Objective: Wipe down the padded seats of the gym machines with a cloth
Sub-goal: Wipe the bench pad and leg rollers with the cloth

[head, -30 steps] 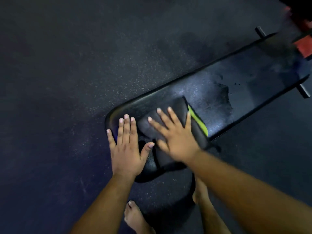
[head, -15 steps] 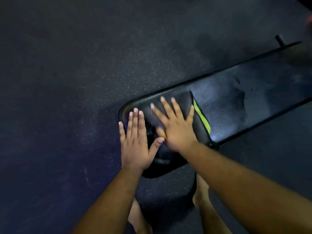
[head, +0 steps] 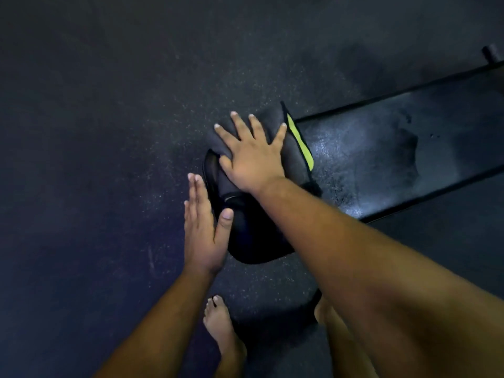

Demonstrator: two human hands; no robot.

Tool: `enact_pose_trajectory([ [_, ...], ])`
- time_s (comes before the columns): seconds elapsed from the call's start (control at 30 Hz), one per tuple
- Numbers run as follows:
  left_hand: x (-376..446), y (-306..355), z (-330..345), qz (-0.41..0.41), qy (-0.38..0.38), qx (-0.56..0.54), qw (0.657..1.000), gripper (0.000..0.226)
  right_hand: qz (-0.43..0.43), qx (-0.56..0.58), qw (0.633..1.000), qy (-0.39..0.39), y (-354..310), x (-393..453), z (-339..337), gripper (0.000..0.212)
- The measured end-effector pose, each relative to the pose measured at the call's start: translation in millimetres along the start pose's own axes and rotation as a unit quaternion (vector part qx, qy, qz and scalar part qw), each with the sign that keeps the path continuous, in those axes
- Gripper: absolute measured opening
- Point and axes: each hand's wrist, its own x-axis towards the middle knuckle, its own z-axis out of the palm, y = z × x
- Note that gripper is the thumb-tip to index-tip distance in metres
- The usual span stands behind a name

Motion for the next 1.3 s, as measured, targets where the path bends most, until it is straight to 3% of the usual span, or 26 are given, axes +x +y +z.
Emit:
enact_pose_trajectory([
  [0.17,2,0,-5,-0.008,0.019,0.005,1.000,0.091,-0.206,-0.042,0.978,0.009,18,-118,25,0.076],
  [0.27,-3,18,0,0.025,-0.031,0.056,0.998,0.089,-0.229,-0.078,0.970,-0.018,81,-168,26,0.084],
  [0.3,-3,24,3,0.039,-0.059,0.086,0.994,0.090,-0.188,-0.086,0.978,-0.001,112,-161,26,0.084],
  [0.37,1,33,15,0.069,-0.112,0.170,0.977,0.091,0.033,-0.027,0.999,0.020,171,-126,14,0.078],
  [0.43,10,42,31,0.091,-0.130,0.251,0.955,0.091,0.247,0.064,0.966,0.030,194,-90,-6,0.071],
  [0.47,14,47,37,0.102,-0.123,0.279,0.947,0.090,0.263,0.058,0.962,0.033,185,-86,-5,0.072],
  [0.5,19,53,45,0.114,-0.114,0.297,0.941,0.089,0.220,0.030,0.974,0.042,170,-93,1,0.074],
  [0.6,32,69,65,0.120,-0.091,0.317,0.936,0.089,-0.052,-0.014,0.998,0.014,129,-148,19,0.080],
  [0.67,42,81,80,0.133,-0.104,0.329,0.929,0.090,-0.107,-0.040,0.993,0.021,178,-147,12,0.082],
  [0.73,53,92,93,0.152,-0.120,0.348,0.917,0.092,0.050,-0.017,0.998,0.025,255,-125,-1,0.078],
  [0.8,64,100,107,0.162,-0.129,0.371,0.905,0.092,0.262,0.070,0.962,0.039,299,-117,-10,0.072],
  [0.83,72,106,115,0.165,-0.134,0.380,0.900,0.092,0.320,0.079,0.942,0.061,295,-121,-9,0.072],
  [0.9,82,113,127,0.168,-0.146,0.391,0.893,0.091,0.317,0.037,0.943,0.092,248,-139,11,0.075],
  [0.97,85,118,138,0.175,-0.154,0.413,0.880,0.090,0.213,0.035,0.974,0.073,196,-161,22,0.077],
  [1.07,86,118,139,0.170,-0.167,0.436,0.868,0.089,0.043,0.010,0.999,0.018,225,-153,14,0.078],
  [1.13,85,117,139,0.174,-0.155,0.449,0.863,0.091,0.082,-0.007,0.996,0.017,287,-132,5,0.081],
  [1.2,87,120,140,0.166,-0.158,0.456,0.860,0.093,0.211,0.035,0.976,0.027,346,-115,-11,0.078],
  [1.3,87,122,141,0.161,-0.162,0.464,0.856,0.094,0.342,0.067,0.935,0.064,335,-112,-14,0.076],
])
